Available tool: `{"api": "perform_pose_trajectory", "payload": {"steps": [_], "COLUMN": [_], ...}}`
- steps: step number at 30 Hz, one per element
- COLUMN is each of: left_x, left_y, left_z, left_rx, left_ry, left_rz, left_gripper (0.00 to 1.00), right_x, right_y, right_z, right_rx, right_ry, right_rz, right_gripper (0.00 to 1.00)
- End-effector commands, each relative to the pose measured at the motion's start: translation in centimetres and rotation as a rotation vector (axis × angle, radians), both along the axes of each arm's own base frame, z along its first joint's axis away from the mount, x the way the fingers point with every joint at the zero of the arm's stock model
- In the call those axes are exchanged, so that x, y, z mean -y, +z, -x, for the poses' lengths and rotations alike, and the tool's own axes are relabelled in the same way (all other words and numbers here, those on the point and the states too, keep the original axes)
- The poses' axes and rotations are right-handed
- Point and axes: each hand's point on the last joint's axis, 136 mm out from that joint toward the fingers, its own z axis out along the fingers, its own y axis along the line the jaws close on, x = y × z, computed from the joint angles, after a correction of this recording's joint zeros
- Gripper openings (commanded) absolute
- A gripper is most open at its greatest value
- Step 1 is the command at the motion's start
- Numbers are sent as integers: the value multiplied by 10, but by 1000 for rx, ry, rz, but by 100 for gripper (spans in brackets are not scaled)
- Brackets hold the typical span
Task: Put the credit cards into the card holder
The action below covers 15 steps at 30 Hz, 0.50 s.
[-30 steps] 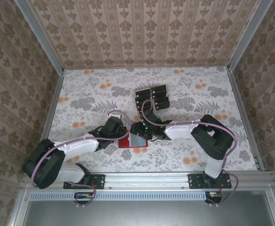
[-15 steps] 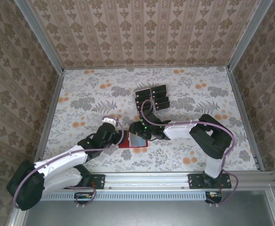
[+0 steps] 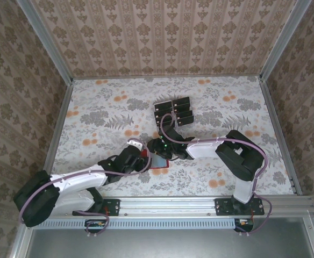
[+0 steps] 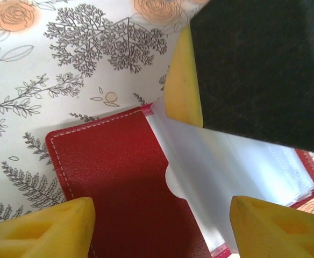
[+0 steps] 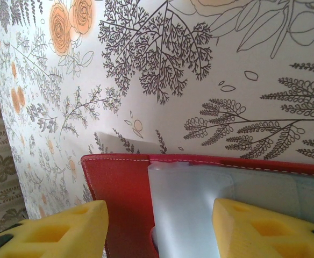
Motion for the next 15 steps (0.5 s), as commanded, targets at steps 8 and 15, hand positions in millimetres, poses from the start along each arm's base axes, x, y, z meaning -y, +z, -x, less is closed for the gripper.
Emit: {"api": "perform_pose_trajectory", "payload": {"steps": [8, 15], "left_x": [21, 15], "left_y": [11, -5], "left_z": [-14, -13], "left_rx": [62, 27], "left_ry": [-32, -20], "left_rz": [-4, -89], "left_gripper": [68, 68], "right_x": [2, 1], "right_y": [-18, -17], "right_z": [8, 8], "right_rx": [-53, -54], "right_ry": [-3, -1], "right_rz": [31, 26], "right_gripper": [55, 55]}}
